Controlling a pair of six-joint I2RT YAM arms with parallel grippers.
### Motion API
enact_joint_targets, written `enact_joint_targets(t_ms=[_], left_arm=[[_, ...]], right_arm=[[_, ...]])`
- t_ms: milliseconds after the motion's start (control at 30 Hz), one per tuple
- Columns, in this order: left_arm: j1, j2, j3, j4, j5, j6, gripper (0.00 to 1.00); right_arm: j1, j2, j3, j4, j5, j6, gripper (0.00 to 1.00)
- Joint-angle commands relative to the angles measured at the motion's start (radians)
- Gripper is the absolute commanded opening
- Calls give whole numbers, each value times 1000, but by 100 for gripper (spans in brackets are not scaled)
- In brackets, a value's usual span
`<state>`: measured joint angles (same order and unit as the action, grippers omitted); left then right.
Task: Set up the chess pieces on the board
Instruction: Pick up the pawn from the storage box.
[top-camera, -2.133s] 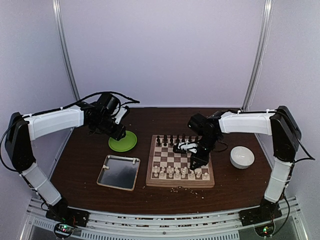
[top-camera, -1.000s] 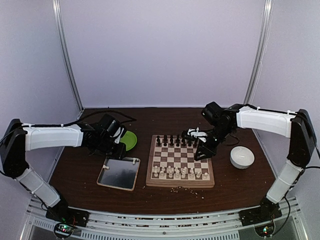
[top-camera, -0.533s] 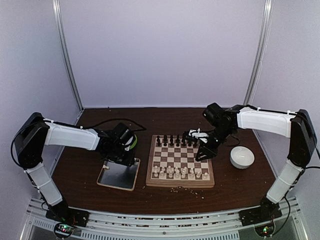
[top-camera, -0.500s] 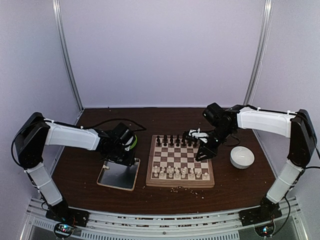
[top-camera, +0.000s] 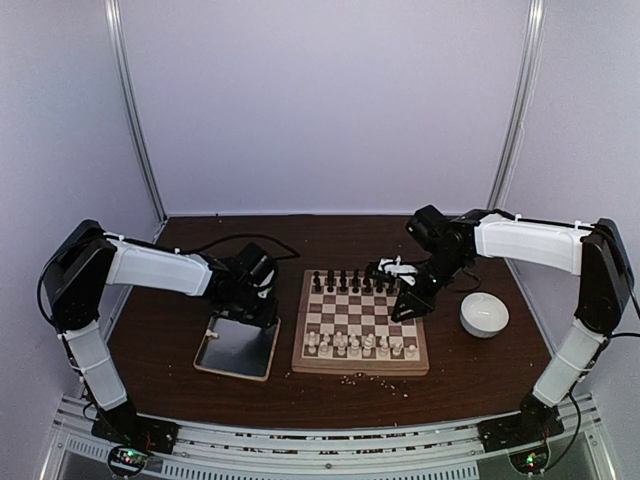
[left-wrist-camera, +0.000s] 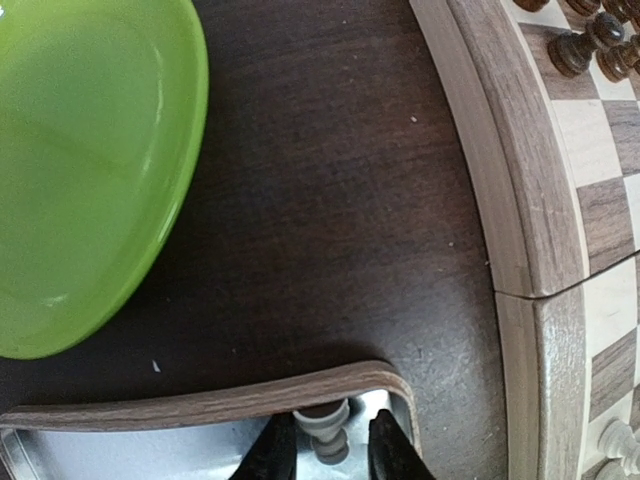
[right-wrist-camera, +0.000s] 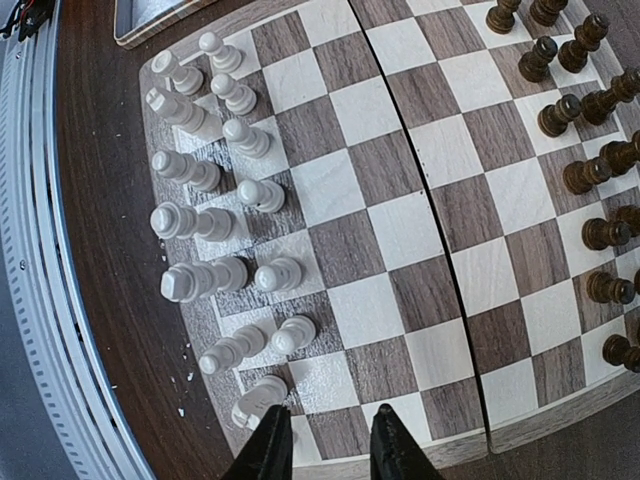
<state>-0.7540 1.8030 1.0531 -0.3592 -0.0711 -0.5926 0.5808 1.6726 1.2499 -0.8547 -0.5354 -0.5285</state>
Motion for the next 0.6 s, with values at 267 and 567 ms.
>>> enact_joint_targets(t_ms=[267,567], left_arm=[[-2,-26,-26,11,0,6,24],[-4,-1,-39,31,26,7,24]], right_arm=[[-10,-14,-7,-1,-17,-11,27],[-10,-8,-5,-5,-19,-13,27]])
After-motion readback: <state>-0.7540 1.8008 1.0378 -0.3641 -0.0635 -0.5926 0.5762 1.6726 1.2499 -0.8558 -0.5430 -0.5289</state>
